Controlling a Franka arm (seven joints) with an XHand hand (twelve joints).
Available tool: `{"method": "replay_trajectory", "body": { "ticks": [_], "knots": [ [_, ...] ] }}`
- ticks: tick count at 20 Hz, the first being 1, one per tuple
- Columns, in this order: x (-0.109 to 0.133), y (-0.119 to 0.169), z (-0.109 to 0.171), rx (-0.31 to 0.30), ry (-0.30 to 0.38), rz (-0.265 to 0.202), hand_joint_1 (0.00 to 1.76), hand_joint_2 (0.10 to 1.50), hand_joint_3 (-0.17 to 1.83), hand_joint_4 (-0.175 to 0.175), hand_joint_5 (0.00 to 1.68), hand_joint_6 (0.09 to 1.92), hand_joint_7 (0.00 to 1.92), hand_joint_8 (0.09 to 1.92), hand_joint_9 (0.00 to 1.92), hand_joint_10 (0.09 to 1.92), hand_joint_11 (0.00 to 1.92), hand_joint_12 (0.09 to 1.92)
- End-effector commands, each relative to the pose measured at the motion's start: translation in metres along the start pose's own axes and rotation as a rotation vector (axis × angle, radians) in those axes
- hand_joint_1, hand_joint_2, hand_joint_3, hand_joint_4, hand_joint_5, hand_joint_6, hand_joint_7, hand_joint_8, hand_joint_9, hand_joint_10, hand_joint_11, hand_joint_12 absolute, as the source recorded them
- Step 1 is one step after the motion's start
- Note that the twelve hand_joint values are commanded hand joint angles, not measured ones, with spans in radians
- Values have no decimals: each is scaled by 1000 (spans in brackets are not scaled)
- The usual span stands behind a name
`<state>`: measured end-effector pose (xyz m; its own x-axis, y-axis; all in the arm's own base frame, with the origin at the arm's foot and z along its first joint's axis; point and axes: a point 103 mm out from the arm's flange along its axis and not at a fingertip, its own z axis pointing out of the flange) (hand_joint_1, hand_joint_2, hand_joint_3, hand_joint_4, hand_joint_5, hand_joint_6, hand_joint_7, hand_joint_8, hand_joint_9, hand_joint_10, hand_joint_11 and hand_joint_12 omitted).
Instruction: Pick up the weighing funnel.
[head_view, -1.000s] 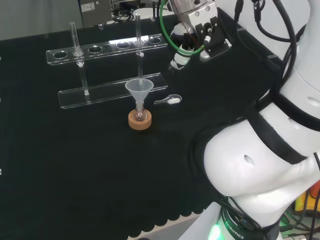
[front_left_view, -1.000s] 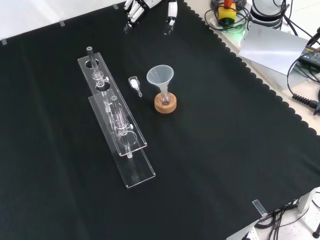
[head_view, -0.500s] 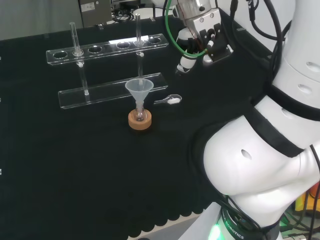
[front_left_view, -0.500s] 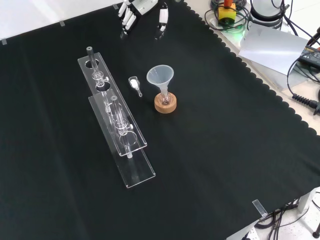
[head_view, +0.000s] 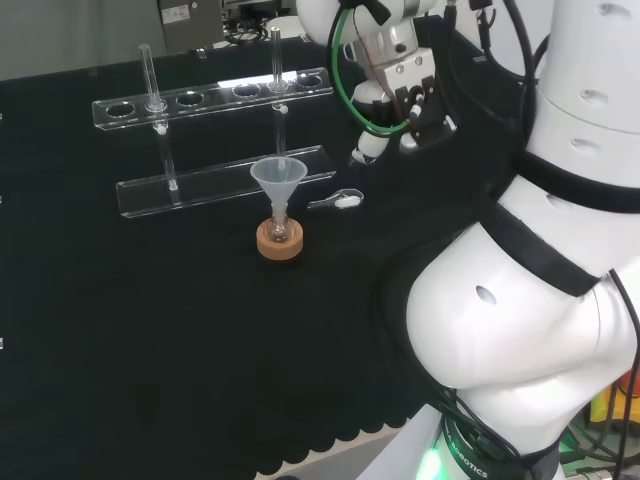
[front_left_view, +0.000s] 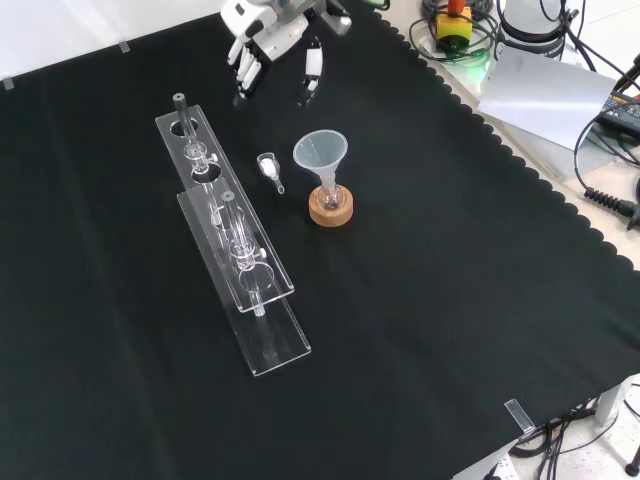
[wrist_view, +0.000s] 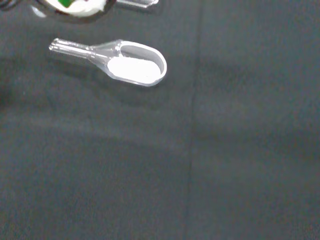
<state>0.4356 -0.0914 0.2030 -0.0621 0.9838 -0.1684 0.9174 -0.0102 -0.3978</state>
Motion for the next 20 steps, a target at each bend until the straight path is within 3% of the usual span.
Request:
{"method": "replay_trajectory", "body": {
  "ticks": [1,20],
  "knots": [
    [-1,36,29,-10,39,-8,780,708,495,-34,531,92,535,701,831,564,505,1269],
    [9,66,76,27,106,-51,814,694,518,-35,615,139,559,711,833,555,506,1265]
  ]
}}
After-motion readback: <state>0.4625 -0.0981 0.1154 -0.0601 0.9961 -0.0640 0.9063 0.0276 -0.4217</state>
